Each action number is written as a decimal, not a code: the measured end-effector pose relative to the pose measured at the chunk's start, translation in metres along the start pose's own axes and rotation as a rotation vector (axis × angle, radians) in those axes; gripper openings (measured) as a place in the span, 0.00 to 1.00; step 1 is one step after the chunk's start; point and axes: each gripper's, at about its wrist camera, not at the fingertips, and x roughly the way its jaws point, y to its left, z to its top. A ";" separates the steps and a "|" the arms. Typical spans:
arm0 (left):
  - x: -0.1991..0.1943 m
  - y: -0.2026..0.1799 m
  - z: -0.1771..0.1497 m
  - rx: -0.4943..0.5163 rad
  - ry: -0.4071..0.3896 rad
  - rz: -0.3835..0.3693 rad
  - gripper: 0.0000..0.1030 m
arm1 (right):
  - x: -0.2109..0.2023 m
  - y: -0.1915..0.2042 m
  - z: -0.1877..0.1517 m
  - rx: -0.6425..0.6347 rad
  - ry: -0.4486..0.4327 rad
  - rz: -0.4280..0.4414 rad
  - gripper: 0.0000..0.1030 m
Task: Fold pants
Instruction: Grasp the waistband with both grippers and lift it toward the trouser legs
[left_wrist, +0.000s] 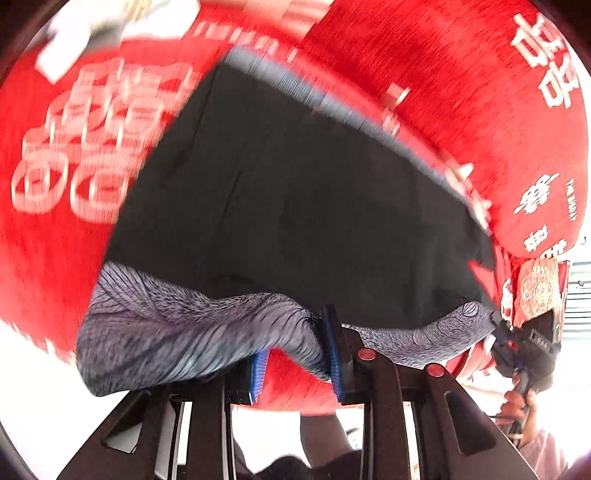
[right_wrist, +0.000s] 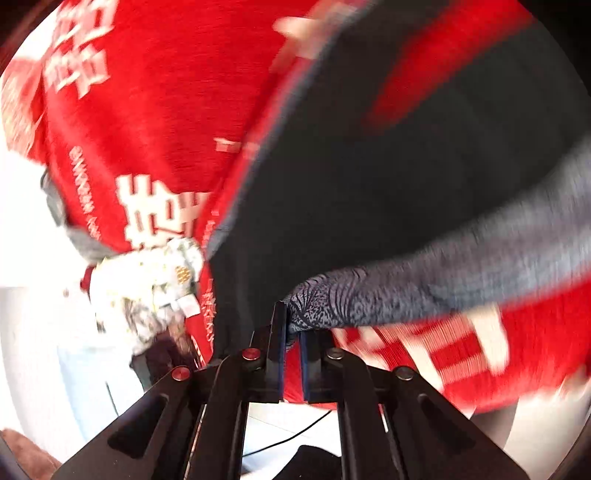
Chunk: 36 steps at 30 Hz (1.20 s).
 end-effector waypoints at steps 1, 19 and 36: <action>-0.005 -0.007 0.012 0.009 -0.028 -0.004 0.29 | -0.001 0.011 0.014 -0.036 0.004 0.004 0.07; 0.077 -0.011 0.192 -0.078 -0.233 0.412 0.83 | 0.151 0.025 0.207 -0.104 0.116 -0.212 0.33; 0.181 -0.317 0.020 0.546 0.221 0.021 0.83 | -0.127 -0.099 0.088 0.063 0.006 -0.312 0.75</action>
